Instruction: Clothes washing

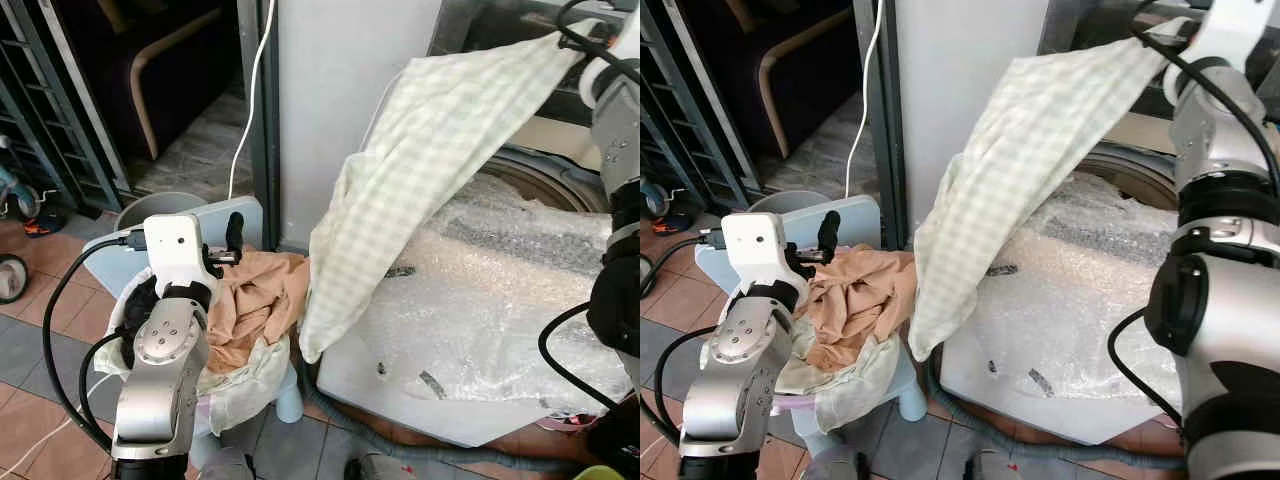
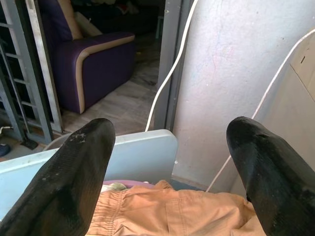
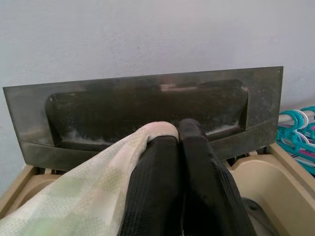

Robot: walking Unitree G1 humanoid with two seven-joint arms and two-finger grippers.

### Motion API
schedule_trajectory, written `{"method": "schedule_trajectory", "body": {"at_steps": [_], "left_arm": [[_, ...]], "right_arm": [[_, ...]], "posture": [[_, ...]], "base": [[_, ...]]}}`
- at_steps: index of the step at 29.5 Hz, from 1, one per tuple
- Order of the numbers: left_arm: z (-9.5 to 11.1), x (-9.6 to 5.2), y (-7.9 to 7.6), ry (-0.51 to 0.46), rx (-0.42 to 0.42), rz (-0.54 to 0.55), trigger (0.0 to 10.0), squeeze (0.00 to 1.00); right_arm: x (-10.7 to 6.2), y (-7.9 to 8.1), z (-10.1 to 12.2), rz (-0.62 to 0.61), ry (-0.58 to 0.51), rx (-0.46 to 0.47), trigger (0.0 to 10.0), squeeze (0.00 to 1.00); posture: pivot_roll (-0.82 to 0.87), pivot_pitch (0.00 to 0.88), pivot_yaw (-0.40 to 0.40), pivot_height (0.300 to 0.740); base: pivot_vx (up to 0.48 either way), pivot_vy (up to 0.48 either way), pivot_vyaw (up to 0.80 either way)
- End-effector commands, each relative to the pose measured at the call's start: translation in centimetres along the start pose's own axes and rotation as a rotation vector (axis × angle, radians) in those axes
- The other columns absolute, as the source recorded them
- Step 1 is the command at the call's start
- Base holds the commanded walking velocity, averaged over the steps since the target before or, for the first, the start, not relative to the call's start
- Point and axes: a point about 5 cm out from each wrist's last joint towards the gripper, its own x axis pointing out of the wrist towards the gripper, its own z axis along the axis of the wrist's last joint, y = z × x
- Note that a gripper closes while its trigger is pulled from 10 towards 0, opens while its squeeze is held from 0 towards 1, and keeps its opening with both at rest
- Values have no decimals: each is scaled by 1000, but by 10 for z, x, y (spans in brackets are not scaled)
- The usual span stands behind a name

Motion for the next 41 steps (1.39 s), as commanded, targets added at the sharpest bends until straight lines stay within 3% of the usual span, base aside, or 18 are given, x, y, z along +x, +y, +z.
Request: {"method": "schedule_trajectory", "body": {"at_steps": [1,2,3,6,7,11,13,15,16,19,22,25,29,33,35,37,40,41], "left_arm": [[3,-2,0,-6,4,5,10000,0],[3,-2,0,-6,4,5,10000,0],[2,-2,0,-4,4,6,10000,0],[2,-1,-1,0,4,-2,10000,0],[2,-1,-3,4,6,-12,10000,0],[1,-1,-3,7,10,-15,10000,0],[1,-1,-3,10,12,-16,10000,0],[0,-1,-4,14,12,-19,10000,0],[-1,-1,-5,21,10,-27,10000,0],[-2,0,-7,26,8,-38,10000,0],[-2,-1,-7,28,7,-39,10000,0],[-3,-1,-5,31,8,-36,10000,0],[-2,-1,-5,33,11,-42,10000,0],[0,0,-4,22,11,-38,10000,0],[0,-1,-4,20,7,-33,10000,0],[0,-1,-4,21,5,-31,10000,0],[0,-1,-4,21,5,-31,10000,0],[-1,-1,-4,22,4,-31,10000,0]], "right_arm": [[2,-8,11,-36,-30,-45,10000,0],[2,-8,11,-36,-30,-45,10000,0],[1,-6,-4,-24,23,-116,10000,0],[-2,-1,-34,26,136,-188,10000,0],[-7,4,-61,81,248,-227,10000,0],[-15,12,-88,207,326,-295,10000,0],[-17,15,-91,271,311,-347,10000,1000],[-18,15,-92,311,263,-465,10000,1000],[-21,15,-95,347,222,-583,10000,1000],[-26,14,-99,377,166,-651,10000,1000],[-30,15,-87,389,35,-607,10000,1000],[-34,25,-73,511,-36,-452,10000,1000],[-41,38,-63,683,-70,-423,10000,1000],[-52,41,-53,886,-58,-477,10000,1000],[-56,38,-46,961,-78,-530,10000,925],[-57,35,-35,1005,-80,-482,10000,824],[-58,35,-32,1021,-81,-472,10000,824],[-59,34,-31,1033,-82,-468,10000,682]], "posture": [[96,29,-64,740],[96,29,-64,740],[94,31,-61,740],[93,32,-58,740],[93,32,-58,740],[91,34,-55,740],[84,35,-52,740],[77,32,-53,740],[76,32,-53,740],[71,30,-57,740],[72,31,-56,740],[71,33,-47,740],[70,34,-45,740],[70,36,-44,740],[69,35,-45,740],[66,36,-49,740],[66,36,-49,740],[66,36,-49,740]], "base": [[0,0,0],[0,0,0],[0,0,0],[0,0,0],[0,0,0],[0,0,0],[0,0,0],[0,0,0],[0,0,0],[0,0,0],[0,0,0],[0,0,0],[0,0,0],[0,0,0],[0,0,0],[0,0,0],[0,0,0],[0,0,0]]}}
